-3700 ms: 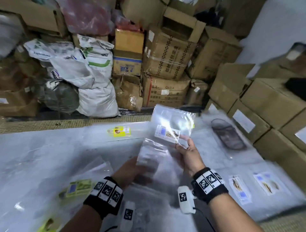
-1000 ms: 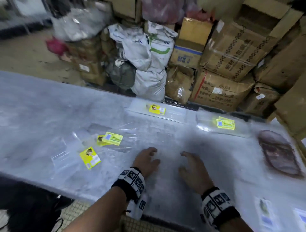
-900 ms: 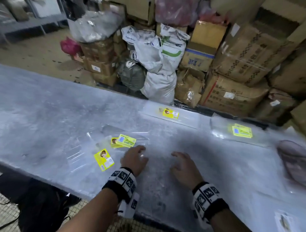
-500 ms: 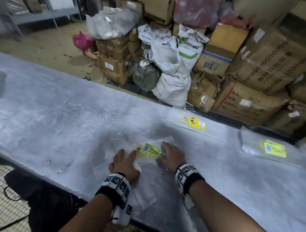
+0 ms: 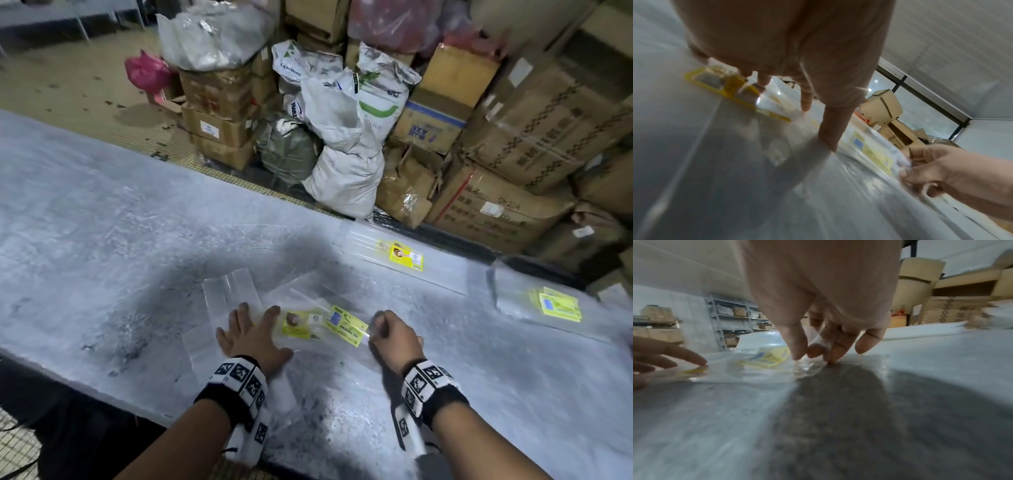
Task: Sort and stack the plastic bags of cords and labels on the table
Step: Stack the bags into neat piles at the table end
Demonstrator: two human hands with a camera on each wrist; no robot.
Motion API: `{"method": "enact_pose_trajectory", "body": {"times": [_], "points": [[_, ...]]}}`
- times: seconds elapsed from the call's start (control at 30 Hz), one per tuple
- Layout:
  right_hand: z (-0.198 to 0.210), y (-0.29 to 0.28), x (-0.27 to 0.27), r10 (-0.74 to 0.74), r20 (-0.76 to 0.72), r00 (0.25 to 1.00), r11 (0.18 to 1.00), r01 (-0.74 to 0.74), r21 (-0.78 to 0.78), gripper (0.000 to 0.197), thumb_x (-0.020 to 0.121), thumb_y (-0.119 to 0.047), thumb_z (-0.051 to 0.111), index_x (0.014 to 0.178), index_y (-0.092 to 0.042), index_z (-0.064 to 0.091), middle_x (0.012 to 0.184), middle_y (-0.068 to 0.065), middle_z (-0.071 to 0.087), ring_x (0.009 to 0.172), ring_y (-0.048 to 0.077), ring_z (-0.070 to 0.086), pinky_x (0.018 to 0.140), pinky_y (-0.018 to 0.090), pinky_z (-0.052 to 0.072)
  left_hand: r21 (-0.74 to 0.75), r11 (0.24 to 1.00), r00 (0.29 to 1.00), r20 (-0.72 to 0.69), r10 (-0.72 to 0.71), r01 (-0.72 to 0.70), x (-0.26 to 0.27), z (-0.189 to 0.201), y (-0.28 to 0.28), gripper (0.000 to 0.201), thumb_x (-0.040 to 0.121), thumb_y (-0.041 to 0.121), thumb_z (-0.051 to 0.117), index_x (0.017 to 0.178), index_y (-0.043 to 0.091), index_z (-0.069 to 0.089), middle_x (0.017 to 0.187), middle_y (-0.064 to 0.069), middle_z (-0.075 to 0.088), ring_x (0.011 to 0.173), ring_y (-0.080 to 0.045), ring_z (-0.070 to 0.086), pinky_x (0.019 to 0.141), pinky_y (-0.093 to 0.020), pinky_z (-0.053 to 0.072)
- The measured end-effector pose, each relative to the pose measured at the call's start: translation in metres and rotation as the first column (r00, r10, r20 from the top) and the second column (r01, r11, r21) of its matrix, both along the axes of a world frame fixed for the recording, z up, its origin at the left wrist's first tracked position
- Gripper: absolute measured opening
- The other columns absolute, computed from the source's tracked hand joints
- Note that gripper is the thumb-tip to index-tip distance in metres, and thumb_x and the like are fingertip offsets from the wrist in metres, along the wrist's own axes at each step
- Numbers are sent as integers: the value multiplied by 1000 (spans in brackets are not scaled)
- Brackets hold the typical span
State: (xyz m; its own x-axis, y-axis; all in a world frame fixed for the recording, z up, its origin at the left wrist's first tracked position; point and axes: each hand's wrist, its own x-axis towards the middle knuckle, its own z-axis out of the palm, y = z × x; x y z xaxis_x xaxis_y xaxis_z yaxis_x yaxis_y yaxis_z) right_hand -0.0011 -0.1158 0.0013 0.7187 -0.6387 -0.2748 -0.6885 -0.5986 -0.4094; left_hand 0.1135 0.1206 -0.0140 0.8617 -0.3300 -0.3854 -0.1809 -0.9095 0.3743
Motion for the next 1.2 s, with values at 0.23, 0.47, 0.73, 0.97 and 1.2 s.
{"method": "enact_pose_trajectory", "body": {"times": [0.23, 0.47, 0.73, 0.97, 1.2], "points": [[6, -36, -32, -128, -161, 979, 992, 123, -37, 26, 87, -29, 57, 112, -27, 50, 101, -1, 65, 107, 27, 61, 92, 42, 28, 47, 999, 999, -31, -22, 24, 7, 4, -10, 105, 61, 54, 72, 147, 48, 11, 159, -8, -17, 147, -32, -18, 113, -64, -6], [14, -73, -52, -367, -250, 896, 930, 359, -80, 36, 95, -32, 38, 130, -24, 44, 134, 16, 53, 124, 36, 48, 103, 49, 26, -22, 998, 998, -27, -56, 56, -6, 1, -22, 101, 59, 73, 65, 146, 50, 17, 160, 0, -3, 147, -27, -3, 114, -57, 5], [8, -43, -21, 189, 30, 981, 961, -179, -212, 50, 81, -38, 49, 128, -24, 59, 129, 9, 58, 121, 32, 51, 102, 38, 37, -158, 969, 976, 82, 203, -189, -16, 2, -19, 72, 80, 37, 64, 144, 37, 32, 155, -6, 11, 141, -31, 8, 116, -45, 17], [-2, 13, 32, 383, -149, 911, 905, -403, -136, 60, 79, -48, 70, 132, -27, 51, 133, 2, 47, 128, 27, 40, 101, 39, 29, -19, 956, 956, 4, 294, -293, -27, -1, -10, 91, 68, 47, 73, 142, 33, 22, 135, -11, 26, 126, -37, 29, 105, -49, 32], [-3, -8, 34, 358, 29, 933, 921, -359, 152, 22, 80, -12, 73, 82, -22, 53, 93, 5, 66, 91, 24, 61, 73, 29, 41, -83, 928, 931, -35, 362, -364, -14, 7, 9, 81, 71, 38, 77, 137, 26, 32, 125, -9, 55, 120, -33, 51, 97, -43, 36]]}}
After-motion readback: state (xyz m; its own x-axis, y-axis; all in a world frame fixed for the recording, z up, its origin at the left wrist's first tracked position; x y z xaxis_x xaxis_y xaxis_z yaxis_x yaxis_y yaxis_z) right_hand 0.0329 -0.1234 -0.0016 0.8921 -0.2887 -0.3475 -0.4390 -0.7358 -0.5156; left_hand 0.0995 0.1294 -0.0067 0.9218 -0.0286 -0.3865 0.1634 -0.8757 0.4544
